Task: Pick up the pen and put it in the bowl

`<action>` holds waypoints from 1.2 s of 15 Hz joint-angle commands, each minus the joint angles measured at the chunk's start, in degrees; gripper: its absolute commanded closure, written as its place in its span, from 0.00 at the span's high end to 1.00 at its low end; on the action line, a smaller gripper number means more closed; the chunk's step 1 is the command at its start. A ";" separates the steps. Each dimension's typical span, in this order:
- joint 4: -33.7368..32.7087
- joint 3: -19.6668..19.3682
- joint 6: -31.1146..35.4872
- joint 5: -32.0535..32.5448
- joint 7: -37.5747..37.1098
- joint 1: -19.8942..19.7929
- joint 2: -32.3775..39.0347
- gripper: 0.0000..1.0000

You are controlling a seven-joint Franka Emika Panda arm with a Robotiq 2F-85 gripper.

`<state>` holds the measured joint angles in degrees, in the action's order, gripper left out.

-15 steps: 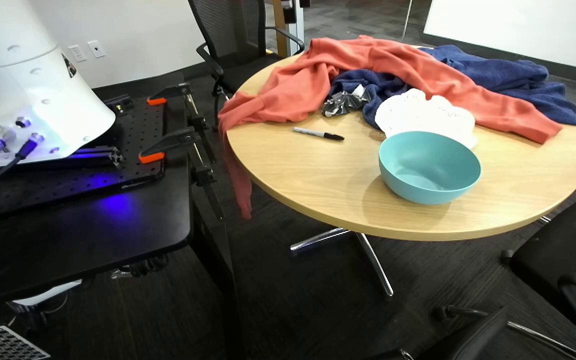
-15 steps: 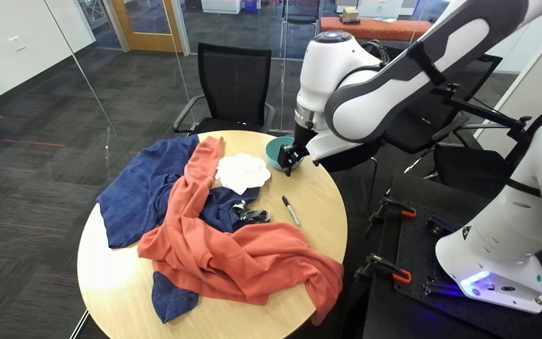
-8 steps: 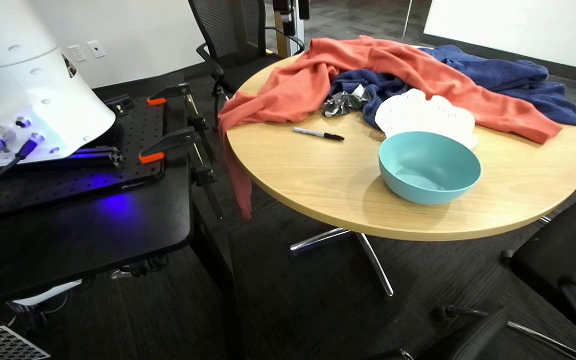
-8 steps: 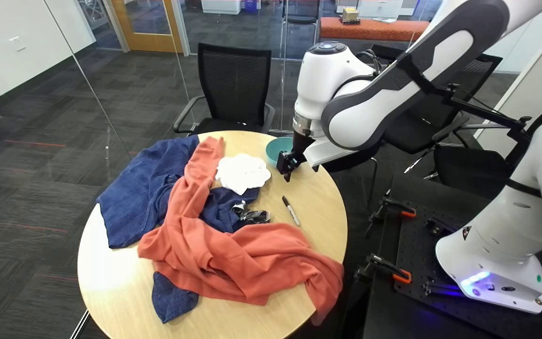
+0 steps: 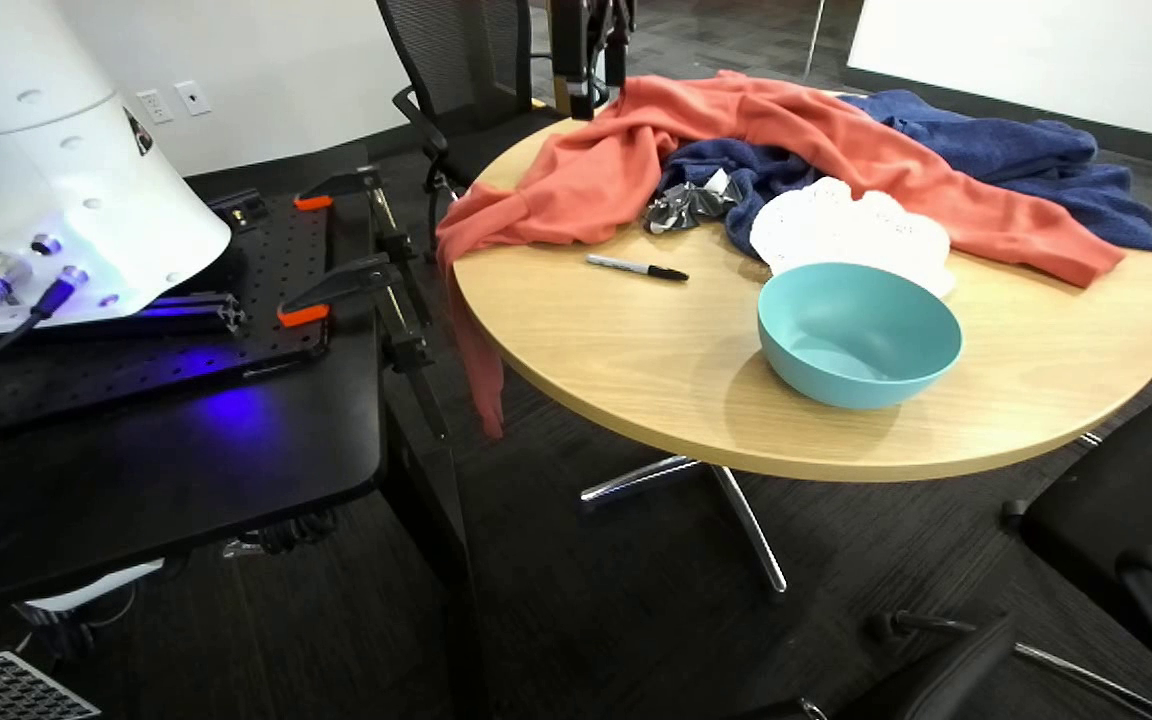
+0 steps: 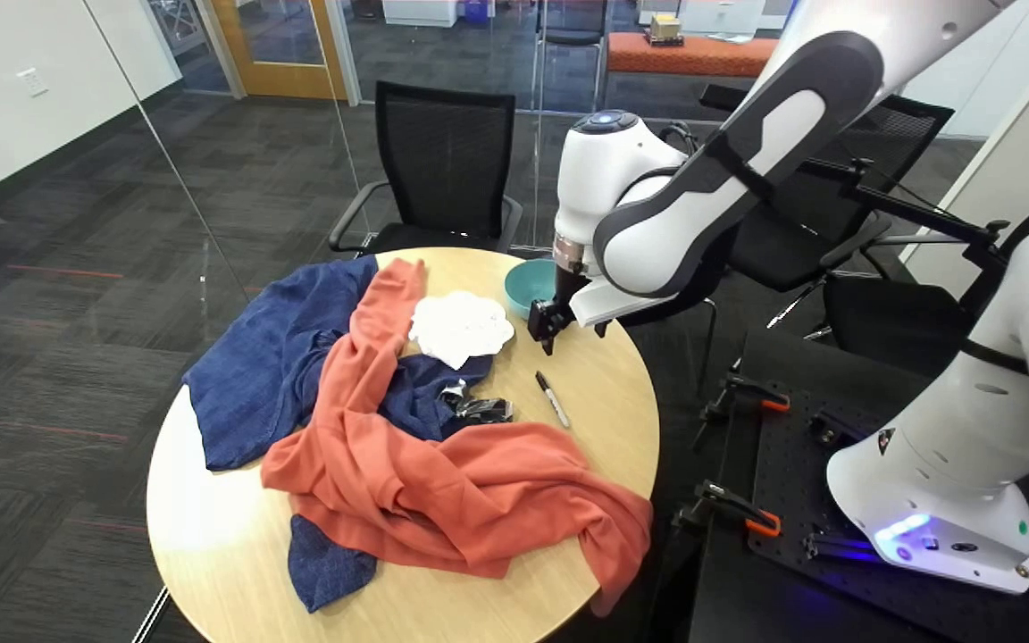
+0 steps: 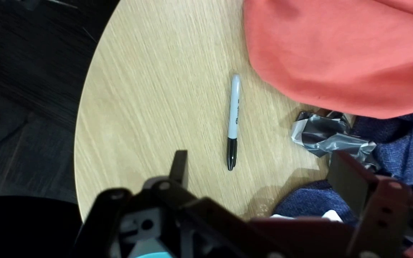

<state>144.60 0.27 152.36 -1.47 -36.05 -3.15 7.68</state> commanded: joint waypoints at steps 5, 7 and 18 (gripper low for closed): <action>-6.84 -3.60 5.75 -2.99 0.72 3.03 14.23 1.00; -8.41 -4.47 6.93 -3.28 0.78 4.05 17.17 1.00; -14.75 -5.15 10.80 -6.86 5.19 4.60 28.08 1.00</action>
<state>131.63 -4.05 161.50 -6.16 -33.68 0.67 33.53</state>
